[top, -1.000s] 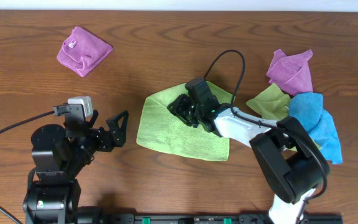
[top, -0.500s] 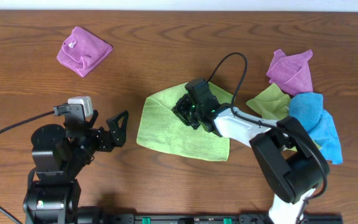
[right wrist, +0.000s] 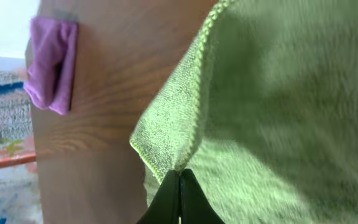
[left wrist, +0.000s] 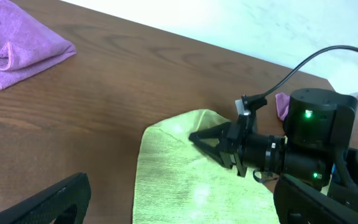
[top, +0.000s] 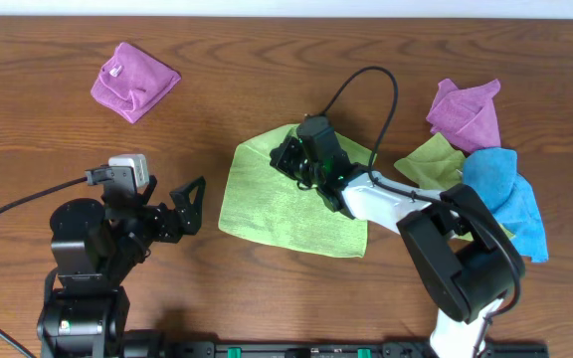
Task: Fold the cloth
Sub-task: 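Grasp the cloth corner with the right gripper and pull it rightward, then smooth the green cloth flat into a square and release, then lower both grippers to the cloth's near corners and grasp them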
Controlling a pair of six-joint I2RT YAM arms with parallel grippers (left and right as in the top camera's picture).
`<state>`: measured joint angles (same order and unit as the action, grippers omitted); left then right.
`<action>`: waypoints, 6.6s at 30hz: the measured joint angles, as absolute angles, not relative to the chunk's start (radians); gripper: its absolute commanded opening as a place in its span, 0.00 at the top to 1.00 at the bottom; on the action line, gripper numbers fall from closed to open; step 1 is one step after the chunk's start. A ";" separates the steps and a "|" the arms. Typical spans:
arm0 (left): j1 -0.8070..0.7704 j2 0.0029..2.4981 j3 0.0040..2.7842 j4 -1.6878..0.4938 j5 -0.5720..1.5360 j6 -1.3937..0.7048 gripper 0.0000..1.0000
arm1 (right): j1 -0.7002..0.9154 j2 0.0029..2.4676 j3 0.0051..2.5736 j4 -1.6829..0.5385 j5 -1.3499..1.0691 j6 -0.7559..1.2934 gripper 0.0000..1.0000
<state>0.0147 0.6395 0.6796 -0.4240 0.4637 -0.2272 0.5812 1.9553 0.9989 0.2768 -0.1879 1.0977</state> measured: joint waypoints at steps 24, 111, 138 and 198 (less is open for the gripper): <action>0.015 0.640 0.680 -0.478 0.424 -0.227 0.05 | 0.561 2.054 1.309 0.183 -0.093 0.807 0.36; 0.015 0.700 0.733 -0.611 0.472 -0.367 0.04 | 0.276 1.664 1.318 -0.719 -0.012 0.434 0.04; -0.023 1.501 1.009 -0.881 0.717 -0.447 0.05 | 0.264 1.073 0.668 -0.690 -0.263 0.511 0.06; -0.178 1.672 0.696 -0.290 0.680 -0.725 0.94 | 0.250 1.142 0.666 -0.603 -0.218 0.608 0.11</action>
